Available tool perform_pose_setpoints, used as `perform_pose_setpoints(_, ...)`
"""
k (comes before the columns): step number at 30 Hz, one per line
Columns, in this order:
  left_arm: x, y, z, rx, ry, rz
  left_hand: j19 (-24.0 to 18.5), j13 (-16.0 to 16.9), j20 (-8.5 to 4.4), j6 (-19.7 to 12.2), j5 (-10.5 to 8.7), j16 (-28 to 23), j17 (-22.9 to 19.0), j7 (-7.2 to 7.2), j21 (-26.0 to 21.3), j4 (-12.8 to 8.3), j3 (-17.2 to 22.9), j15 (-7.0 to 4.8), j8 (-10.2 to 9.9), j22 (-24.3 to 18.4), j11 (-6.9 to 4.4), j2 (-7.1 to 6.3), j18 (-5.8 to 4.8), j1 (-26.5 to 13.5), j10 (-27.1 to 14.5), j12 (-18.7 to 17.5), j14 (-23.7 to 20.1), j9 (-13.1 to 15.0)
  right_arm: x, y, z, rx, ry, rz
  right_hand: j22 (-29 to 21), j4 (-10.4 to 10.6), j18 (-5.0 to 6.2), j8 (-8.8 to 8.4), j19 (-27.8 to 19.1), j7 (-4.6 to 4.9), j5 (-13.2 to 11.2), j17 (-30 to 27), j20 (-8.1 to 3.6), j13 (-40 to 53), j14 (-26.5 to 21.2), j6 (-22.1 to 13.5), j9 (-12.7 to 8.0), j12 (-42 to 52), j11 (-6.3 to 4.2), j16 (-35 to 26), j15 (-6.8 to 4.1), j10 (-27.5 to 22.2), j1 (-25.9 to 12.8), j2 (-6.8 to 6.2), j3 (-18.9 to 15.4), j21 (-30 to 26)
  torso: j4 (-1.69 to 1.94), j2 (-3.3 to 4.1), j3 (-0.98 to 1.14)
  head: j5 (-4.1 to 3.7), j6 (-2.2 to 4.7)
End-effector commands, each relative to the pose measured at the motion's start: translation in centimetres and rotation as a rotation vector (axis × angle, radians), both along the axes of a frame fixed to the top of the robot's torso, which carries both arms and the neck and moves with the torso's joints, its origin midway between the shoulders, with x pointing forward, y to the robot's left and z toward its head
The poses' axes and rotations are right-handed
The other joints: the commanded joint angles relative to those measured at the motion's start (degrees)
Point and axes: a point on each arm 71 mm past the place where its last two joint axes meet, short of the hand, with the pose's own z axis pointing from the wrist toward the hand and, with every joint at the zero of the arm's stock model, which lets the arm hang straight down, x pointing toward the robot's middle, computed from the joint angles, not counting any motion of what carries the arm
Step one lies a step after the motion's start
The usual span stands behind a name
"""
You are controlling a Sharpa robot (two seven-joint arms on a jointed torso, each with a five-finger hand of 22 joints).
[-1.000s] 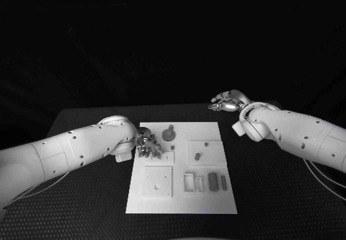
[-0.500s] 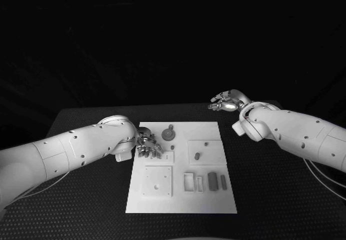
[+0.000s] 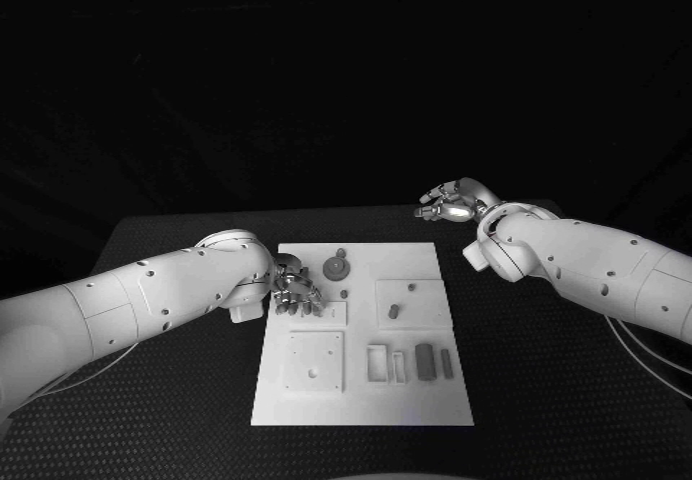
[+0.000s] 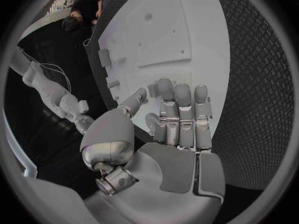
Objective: Assemble the parts on the task board
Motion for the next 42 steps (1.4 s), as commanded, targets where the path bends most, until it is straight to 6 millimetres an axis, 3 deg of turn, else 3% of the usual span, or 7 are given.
perform_pose_setpoints(1, -0.09, -0.23, -0.01, -0.004, 0.008, -0.020, 0.0, -0.1, -4.66, 0.4, -0.06, 0.3, -0.1, -0.11, 0.2, -0.3, 0.1, -0.24, 0.3, 1.2, -0.34, 0.13, -0.43, 0.4, 0.0, 0.4, 0.0, 0.1, -0.05, 0.21, -0.02, -0.005, 0.000, 0.018, 0.1, -0.1, -0.96, 0.19, -0.3, 1.69, 0.4, -0.1, -0.06, -0.1, -0.6, 0.7, -0.1, 0.2, 5.32, 0.4, -0.02, -9.2, -0.5, 0.08, -0.3, -0.2, 0.04, -0.01, 0.01, -0.04, -0.06)
perform_pose_setpoints(23, -0.14, -0.49, -0.32, -0.003, 0.017, -0.026, 0.2, -0.2, -4.63, 0.5, -0.27, 0.4, -0.2, -0.08, 0.3, -1.5, 0.7, -0.20, 0.2, 1.2, -0.29, 0.68, -0.43, 2.5, 0.3, 0.5, 0.1, 0.2, -0.07, 0.31, -0.01, -0.004, 0.000, 0.020, 0.1, -0.1, -0.96, 0.21, -0.3, 1.69, 0.4, -0.1, -0.06, -0.1, -0.6, 0.7, -0.1, 0.3, 5.32, 0.4, -0.02, -9.2, -0.5, 0.09, -0.3, -0.2, 0.06, 0.00, -0.03, 0.09, -0.13)
perform_pose_setpoints(35, -0.14, -0.49, -0.35, -0.004, 0.017, -0.026, 0.3, -0.3, -4.57, 0.6, 0.05, 0.5, -0.2, -0.06, 0.3, -2.6, 1.1, -0.15, 0.2, 1.2, -0.25, 2.11, -0.43, 4.7, 0.4, 0.5, 0.2, 0.3, -0.08, 0.32, -0.02, -0.004, 0.001, 0.020, 0.1, -0.1, -0.96, 0.22, -0.3, 1.69, 0.4, -0.1, -0.05, -0.1, -0.6, 0.7, -0.1, 0.3, 5.32, 0.4, -0.03, -9.2, -0.5, 0.09, -0.3, -0.2, 0.08, 0.00, -0.05, 0.19, -0.19)
perform_pose_setpoints(42, -0.15, -0.43, -0.36, -0.009, 0.020, -0.023, 0.3, -0.4, -4.46, 0.6, 1.23, 0.5, -0.3, -0.01, 0.4, -3.9, 1.4, -0.10, 0.1, 1.2, -0.19, 3.53, -0.43, 6.5, 0.5, 0.4, 0.2, 0.4, -0.07, 0.35, -0.02, -0.004, 0.001, 0.021, 0.1, -0.1, -0.95, 0.22, -0.3, 1.69, 0.4, -0.1, -0.05, -0.1, -0.6, 0.7, -0.1, 0.3, 5.31, 0.4, -0.03, -9.2, -0.5, 0.09, -0.3, -0.2, 0.07, -0.02, -0.05, 0.21, -0.20)
